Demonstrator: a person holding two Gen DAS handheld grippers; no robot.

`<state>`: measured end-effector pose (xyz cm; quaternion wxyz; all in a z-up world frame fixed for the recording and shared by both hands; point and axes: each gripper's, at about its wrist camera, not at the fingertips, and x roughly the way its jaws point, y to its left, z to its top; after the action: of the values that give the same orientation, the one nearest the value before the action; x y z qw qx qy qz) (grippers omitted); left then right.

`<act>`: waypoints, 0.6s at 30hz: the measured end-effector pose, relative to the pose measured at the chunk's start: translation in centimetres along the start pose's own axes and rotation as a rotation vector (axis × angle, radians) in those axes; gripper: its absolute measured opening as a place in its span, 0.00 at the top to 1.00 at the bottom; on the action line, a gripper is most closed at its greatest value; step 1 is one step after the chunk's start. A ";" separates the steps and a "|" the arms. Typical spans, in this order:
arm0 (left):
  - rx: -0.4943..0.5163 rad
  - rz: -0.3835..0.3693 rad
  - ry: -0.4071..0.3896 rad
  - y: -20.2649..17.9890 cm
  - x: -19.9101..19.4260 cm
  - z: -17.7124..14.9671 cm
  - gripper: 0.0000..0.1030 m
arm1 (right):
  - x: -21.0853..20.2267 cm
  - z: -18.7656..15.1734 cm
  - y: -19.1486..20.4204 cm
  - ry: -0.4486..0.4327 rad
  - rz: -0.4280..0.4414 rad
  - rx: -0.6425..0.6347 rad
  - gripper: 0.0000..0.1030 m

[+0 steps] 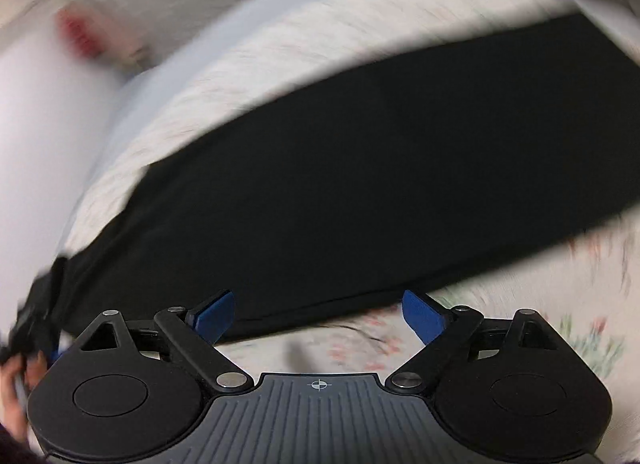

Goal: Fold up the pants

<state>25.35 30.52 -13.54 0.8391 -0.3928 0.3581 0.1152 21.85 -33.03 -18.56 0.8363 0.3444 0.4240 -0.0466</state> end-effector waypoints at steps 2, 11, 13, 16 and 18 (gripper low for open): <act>-0.005 0.022 -0.029 -0.2 0.4 0.1 0.57 | -0.1 0.1 0.5 -0.035 -0.002 0.003 0.12; -0.155 0.029 -0.135 0.8 -3.0 1.2 1.00 | 0.0 0.3 0.9 -0.133 -0.073 -0.015 0.41; -0.121 0.058 -0.151 0.6 -3.0 1.2 1.00 | 0.3 0.8 0.3 -0.133 -0.074 -0.009 0.45; -0.122 0.071 -0.141 1.2 -2.3 1.0 1.00 | 0.0 0.4 0.2 -0.128 -0.081 -0.032 0.47; -0.039 0.085 -0.110 0.6 -1.6 0.9 1.00 | 0.2 0.5 0.5 -0.126 -0.087 -0.043 0.47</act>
<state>24.36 31.76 -12.35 0.8440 -0.3867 0.3256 0.1792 22.46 -32.92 -18.28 0.8658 0.3039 0.3859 -0.0955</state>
